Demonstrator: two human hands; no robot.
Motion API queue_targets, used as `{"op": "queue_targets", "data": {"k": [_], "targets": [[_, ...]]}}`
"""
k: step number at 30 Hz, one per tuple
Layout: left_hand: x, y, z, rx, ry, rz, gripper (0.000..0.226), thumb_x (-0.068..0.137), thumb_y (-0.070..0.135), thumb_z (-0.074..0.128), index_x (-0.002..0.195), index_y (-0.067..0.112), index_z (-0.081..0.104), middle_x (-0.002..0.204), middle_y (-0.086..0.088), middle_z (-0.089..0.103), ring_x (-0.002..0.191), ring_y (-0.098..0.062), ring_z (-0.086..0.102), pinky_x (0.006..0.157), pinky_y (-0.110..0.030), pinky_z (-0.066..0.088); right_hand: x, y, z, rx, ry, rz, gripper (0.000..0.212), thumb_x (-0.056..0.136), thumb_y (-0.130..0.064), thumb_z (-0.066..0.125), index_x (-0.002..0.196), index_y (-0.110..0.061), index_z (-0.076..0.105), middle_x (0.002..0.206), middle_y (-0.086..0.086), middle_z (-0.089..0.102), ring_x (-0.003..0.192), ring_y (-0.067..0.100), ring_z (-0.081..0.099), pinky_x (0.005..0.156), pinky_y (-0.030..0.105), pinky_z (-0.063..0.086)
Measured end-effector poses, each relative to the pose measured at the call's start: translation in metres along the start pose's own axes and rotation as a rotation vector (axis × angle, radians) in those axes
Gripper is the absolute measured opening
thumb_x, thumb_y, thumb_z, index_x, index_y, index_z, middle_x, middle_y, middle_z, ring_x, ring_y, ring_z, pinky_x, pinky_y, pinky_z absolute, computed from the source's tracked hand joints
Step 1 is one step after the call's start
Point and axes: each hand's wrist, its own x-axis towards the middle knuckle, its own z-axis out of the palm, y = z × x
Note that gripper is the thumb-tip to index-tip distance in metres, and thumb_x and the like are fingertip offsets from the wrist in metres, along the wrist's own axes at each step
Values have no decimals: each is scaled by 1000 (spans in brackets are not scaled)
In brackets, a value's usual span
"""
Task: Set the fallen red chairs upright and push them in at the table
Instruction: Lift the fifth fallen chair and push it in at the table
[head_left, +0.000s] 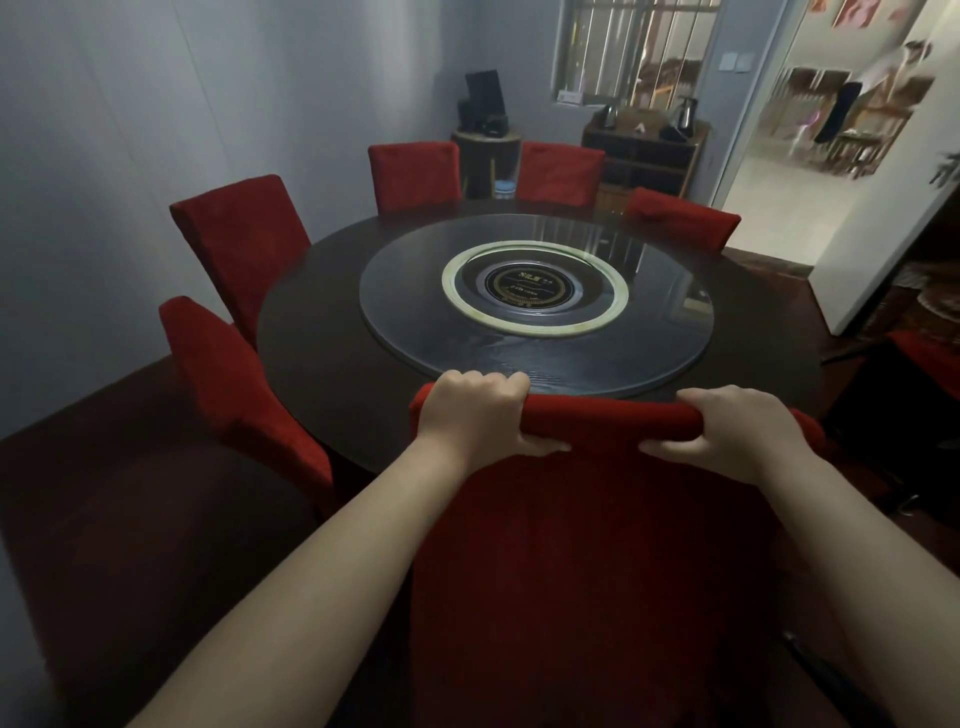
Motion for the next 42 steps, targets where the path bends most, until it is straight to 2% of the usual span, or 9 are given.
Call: {"op": "queue_targets", "data": {"k": [3,7,10,14,19,22,29,37,42], "targets": [[5,-1,2,0,-1,-5,73,57,86,61,62,14,48,54,-2,60,45,-26,58,49,-25,33,4,3,1,20,-14,16,81,47,-104,17,66,-33,51,58,-19,48,55,2,44,50,23,30],[17,-5,7,-11,2,-6,73,54,85,64,60,14,46,51,-2,57,43,-26,56,49,-24,28,17,5,2,74,-30,7,70,48,-103,21,61,-38,45,58,-19,49,56,2,47,53,27,34],[23,-4,10,-22,2,-9,73,54,86,61,59,14,46,50,-2,57,41,-25,56,49,-23,27,23,12,3,81,-30,-7,79,47,-104,19,65,-35,54,61,-17,54,58,2,52,55,27,39],[26,4,14,-37,-16,15,72,56,87,55,61,17,39,50,-1,57,42,-26,56,49,-23,25,19,23,3,94,-38,-21,76,48,-103,21,59,-34,51,58,-17,52,56,-2,48,50,23,32],[39,11,21,-20,-128,26,76,56,94,28,69,20,39,66,1,63,59,-25,63,50,-27,22,15,34,2,91,-40,-3,80,45,-105,19,60,-35,54,59,-17,52,56,-3,47,49,23,31],[44,18,26,-3,-170,49,78,54,96,23,69,21,39,68,2,63,61,-25,63,51,-28,26,11,40,3,76,-39,18,78,44,-105,19,58,-36,52,57,-17,50,53,-4,43,49,20,28],[55,14,36,-4,-190,60,76,55,97,20,67,24,37,64,6,57,60,-22,62,51,-28,26,25,50,9,37,-46,25,87,43,-105,17,64,-31,59,60,-13,55,59,3,52,55,28,38],[54,17,39,23,-157,69,78,55,97,20,69,24,41,66,6,61,60,-20,62,51,-28,27,24,53,9,62,-44,12,86,44,-104,20,62,-29,59,57,-13,56,56,1,51,52,25,36],[57,25,37,-4,-211,47,78,54,97,22,71,24,41,69,4,59,63,-22,60,54,-30,27,22,60,6,78,-34,10,82,44,-103,23,61,-31,60,56,-15,56,56,-2,51,50,23,35]]}}
